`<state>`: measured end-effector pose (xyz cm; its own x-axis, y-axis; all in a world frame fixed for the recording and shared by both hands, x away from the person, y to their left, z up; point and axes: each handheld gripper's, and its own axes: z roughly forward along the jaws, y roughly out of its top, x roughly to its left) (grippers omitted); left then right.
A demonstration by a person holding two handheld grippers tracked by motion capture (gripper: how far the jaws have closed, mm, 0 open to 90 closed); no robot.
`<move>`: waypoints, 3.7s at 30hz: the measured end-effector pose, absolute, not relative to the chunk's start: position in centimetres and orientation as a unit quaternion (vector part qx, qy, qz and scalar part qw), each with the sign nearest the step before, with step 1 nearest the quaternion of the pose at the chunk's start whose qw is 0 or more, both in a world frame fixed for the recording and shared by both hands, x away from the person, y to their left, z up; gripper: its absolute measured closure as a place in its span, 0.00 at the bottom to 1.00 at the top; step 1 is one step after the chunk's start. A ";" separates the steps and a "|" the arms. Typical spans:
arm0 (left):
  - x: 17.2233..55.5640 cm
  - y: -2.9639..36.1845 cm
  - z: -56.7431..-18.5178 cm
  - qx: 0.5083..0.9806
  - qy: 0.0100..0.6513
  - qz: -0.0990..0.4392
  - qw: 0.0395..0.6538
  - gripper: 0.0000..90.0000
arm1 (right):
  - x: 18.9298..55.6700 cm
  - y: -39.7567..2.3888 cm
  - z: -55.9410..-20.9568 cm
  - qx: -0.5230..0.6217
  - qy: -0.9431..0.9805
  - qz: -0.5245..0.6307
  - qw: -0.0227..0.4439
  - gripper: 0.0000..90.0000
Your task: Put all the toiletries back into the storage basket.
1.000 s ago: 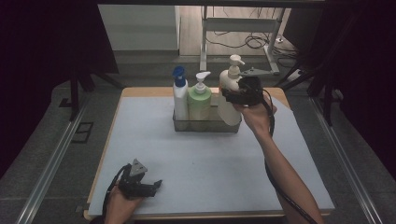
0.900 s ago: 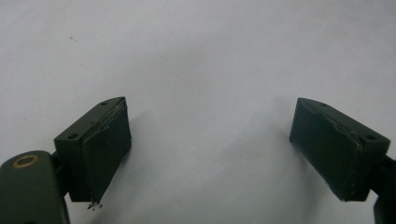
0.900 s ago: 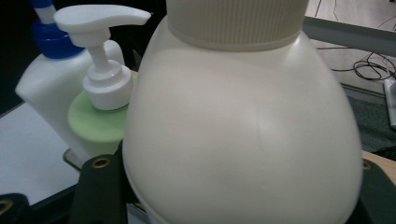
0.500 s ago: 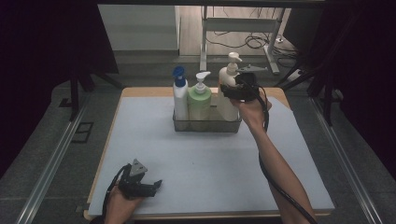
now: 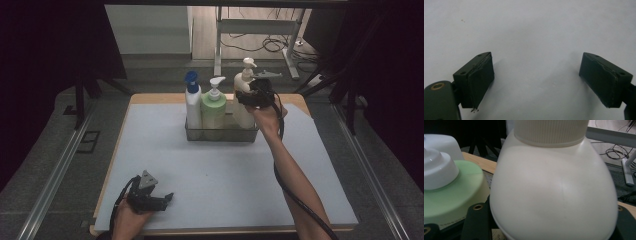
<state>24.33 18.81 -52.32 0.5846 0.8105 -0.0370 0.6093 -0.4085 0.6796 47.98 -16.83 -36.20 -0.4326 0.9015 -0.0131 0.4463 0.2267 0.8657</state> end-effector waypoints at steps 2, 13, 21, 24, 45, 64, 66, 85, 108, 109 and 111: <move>24.3 18.8 -52.3 0.824 0.431 0.151 0.334 0.14 | 48.0 -16.7 -36.7 0.456 0.736 0.419 0.274 0.42; 24.3 18.8 -52.3 0.825 0.430 0.152 0.334 0.14 | 48.0 -16.7 -38.7 0.459 0.737 0.418 0.269 0.41; 24.3 18.8 -52.3 0.825 0.430 0.152 0.334 0.14 | 47.7 -16.7 -40.0 0.463 0.736 0.418 0.264 0.41; 24.3 18.8 -52.3 0.825 0.430 0.152 0.334 0.14 | 47.6 -16.7 -40.6 0.465 0.736 0.418 0.260 0.41; 24.3 18.8 -52.3 0.826 0.429 0.152 0.332 0.14 | 46.3 -17.2 -42.4 0.469 0.733 0.420 0.257 0.40; 24.3 18.8 -52.3 0.826 0.429 0.152 0.332 0.14 | 45.2 -18.8 -42.3 0.453 0.752 0.419 0.232 0.35; 24.3 18.8 -52.3 0.826 0.429 0.152 0.332 0.14 | 45.0 -19.1 -42.3 0.451 0.755 0.419 0.227 0.35; 24.3 18.8 -52.3 0.826 0.429 0.153 0.332 0.14 | 42.2 -22.2 -42.9 0.448 0.766 0.414 0.205 0.48; 24.3 18.8 -52.3 0.826 0.429 0.153 0.332 0.14 | 45.7 -23.5 -43.3 0.478 0.757 0.392 0.211 1.00; 24.3 18.8 -52.3 0.826 0.429 0.152 0.332 0.14 | 45.8 -23.4 -43.3 0.477 0.758 0.391 0.212 1.00; 24.3 18.8 -52.3 0.826 0.429 0.153 0.332 0.14 | 46.2 -23.0 -43.4 0.477 0.760 0.385 0.216 1.00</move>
<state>24.31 18.80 -52.33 0.5857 0.8099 -0.0331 0.6070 -0.4112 0.6800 46.17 -22.97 -43.43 -0.4513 0.8915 0.0400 0.5587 0.2474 0.7916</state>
